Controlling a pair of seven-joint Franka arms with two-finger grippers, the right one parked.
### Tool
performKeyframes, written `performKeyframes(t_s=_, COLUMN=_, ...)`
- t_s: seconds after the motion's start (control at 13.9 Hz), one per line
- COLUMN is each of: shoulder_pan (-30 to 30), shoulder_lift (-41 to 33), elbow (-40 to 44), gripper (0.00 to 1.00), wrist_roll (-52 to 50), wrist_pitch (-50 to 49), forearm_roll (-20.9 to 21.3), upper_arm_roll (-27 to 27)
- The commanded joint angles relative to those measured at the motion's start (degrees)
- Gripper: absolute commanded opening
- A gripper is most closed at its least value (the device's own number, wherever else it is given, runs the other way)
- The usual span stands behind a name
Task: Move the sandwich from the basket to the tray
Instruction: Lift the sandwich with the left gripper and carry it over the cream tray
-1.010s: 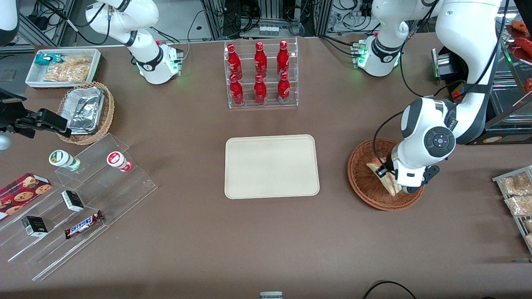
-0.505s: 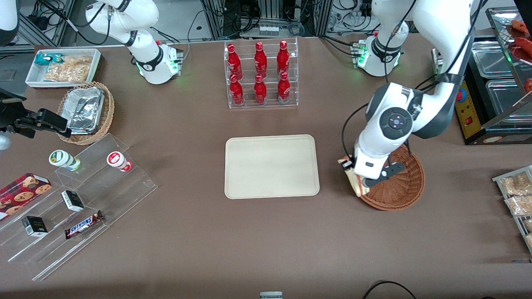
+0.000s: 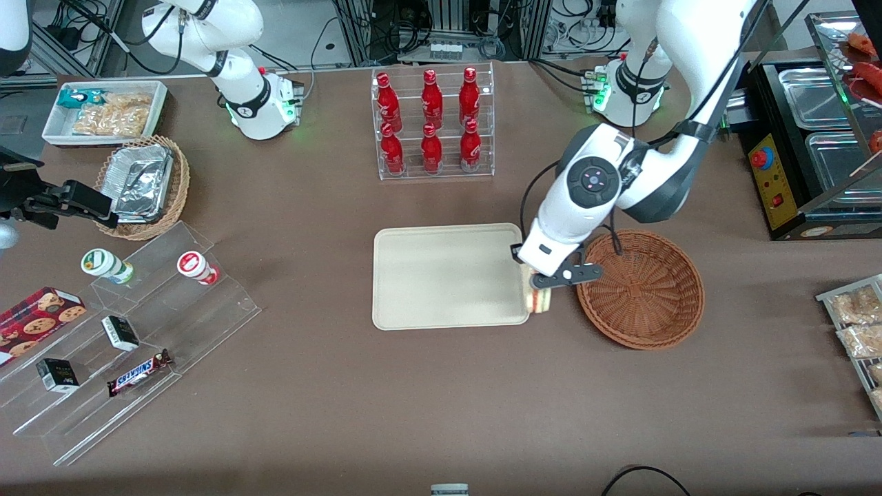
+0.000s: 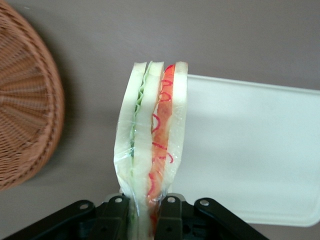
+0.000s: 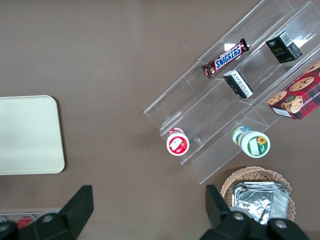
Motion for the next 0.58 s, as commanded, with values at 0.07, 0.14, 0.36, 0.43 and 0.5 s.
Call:
performKeyframes(t_s=0.07, shoulder_pan=-0.9, shoulder_lift=2.3, elbow=1.6, gripper=0.05, wrist_roll=1.6, wrist_pitch=0.2, forearm_roll=0.7, upper_arm_roll=-1.7)
performKeyframes(t_s=0.14, shoulder_pan=-2.0, shoulder_lift=2.6, elbow=1.6, gripper=0.06, wrist_roll=1.6, wrist_pitch=0.2, forearm_roll=0.7, upper_arm_roll=-1.7)
performKeyframes(t_s=0.36, shoulder_pan=-3.9, shoulder_lift=6.2, elbow=4.5, gripper=0.07, wrist_roll=0.2, wrist_pitch=0.1, forearm_roll=4.3, upper_arm_roll=-1.6)
performKeyframes(t_s=0.43, shoulder_pan=-5.4, shoulder_lift=7.7, elbow=6.3, gripper=0.07, wrist_roll=-1.4, wrist_pitch=0.1, forearm_roll=4.8, upper_arm_roll=-1.6)
performKeyframes(t_s=0.5, shoulder_pan=-6.6, shoulder_lift=9.3, elbow=8.1, gripper=0.07, wrist_roll=-2.7, wrist_pitch=0.0, forearm_roll=5.7, upper_arm_roll=-1.5)
